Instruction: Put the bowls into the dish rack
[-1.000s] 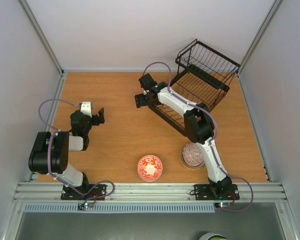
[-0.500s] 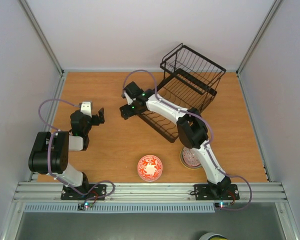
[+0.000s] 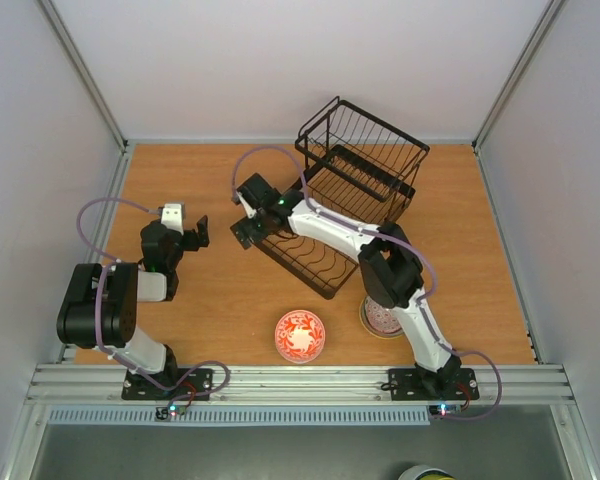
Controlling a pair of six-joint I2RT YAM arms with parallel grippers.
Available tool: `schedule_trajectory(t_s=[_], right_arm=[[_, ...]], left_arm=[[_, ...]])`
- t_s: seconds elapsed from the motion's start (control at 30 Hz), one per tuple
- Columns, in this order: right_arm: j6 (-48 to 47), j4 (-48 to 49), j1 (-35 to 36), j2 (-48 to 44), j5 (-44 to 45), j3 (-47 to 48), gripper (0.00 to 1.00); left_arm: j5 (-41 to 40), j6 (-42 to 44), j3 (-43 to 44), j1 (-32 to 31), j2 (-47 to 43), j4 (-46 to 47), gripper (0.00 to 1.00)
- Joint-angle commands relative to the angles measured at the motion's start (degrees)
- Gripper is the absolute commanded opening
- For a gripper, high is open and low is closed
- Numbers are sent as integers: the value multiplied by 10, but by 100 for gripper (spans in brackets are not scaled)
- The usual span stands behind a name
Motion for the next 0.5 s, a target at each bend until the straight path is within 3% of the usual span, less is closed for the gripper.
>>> schedule_trajectory(t_s=[0.0, 0.13, 0.37, 0.47], right_arm=[[-52, 56, -4, -73, 159, 2, 99], [-48, 96, -1, -154, 186, -56, 99], [56, 209, -1, -404, 455, -317, 99], [69, 217, -2, -509, 506, -400, 99]], left_arm=[[-3, 8, 11, -2, -1, 19, 99], [-2, 8, 11, -2, -1, 20, 99], [-3, 8, 11, -2, -1, 20, 99], [-3, 8, 11, -2, -1, 20, 99]])
